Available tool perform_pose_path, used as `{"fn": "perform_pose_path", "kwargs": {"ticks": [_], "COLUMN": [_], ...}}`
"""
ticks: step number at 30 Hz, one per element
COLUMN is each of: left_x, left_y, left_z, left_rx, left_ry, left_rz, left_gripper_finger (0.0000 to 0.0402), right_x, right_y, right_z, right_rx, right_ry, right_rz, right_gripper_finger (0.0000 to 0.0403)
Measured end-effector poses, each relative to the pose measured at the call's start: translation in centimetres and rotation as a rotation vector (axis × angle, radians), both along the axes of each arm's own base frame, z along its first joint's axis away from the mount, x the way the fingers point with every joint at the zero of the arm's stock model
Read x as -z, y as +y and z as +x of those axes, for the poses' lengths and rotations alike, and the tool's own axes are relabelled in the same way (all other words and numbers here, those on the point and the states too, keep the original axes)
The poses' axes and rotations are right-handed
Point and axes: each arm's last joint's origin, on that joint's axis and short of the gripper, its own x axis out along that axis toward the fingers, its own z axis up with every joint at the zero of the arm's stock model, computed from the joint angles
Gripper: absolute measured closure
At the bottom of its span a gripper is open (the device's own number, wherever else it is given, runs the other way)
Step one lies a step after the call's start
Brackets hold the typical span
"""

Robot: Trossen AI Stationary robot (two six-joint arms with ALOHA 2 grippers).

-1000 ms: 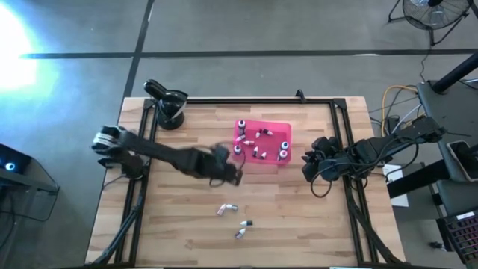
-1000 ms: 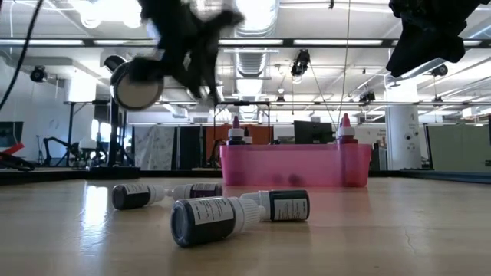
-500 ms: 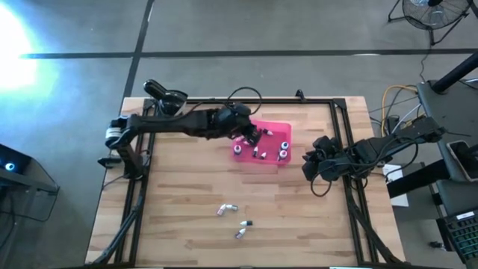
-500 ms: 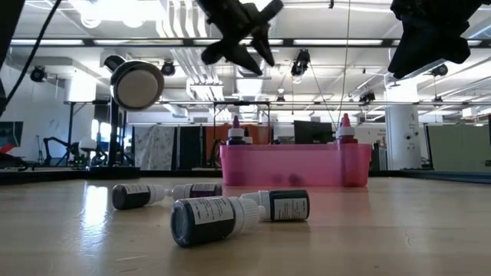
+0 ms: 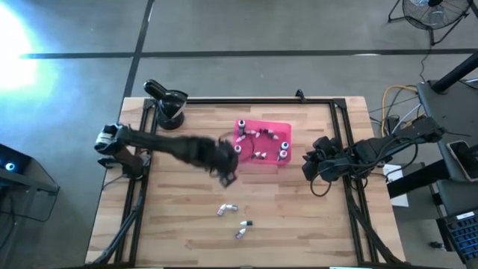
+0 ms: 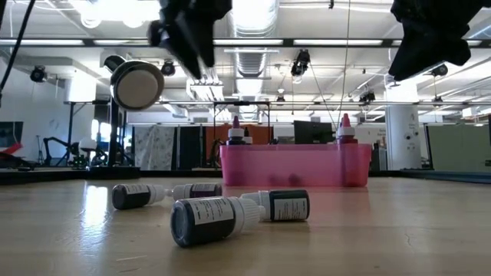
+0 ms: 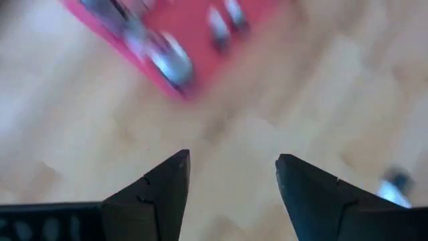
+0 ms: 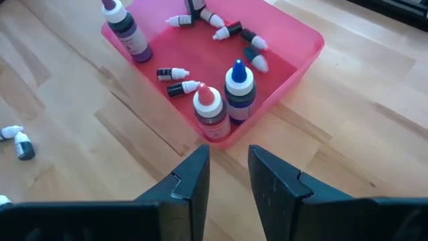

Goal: Pick & Place food coloring
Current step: Put the small red food coloring into the pink bin

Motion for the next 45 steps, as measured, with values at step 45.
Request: {"fn": "perform_pose_path", "kwargs": {"ticks": [45], "left_x": [16.1], "left_y": [-11.0], "left_z": [-0.7], "left_rx": [-0.298], "left_ry": [0.067], "left_rz": [-0.354], "left_gripper_finger": [0.0229], "right_x": [0.8], "right_y": [0.2], "right_z": [-0.1], "right_rx": [-0.053], "right_ry": [0.058], "right_rz": [0.046], "right_gripper_finger": [0.0307]}}
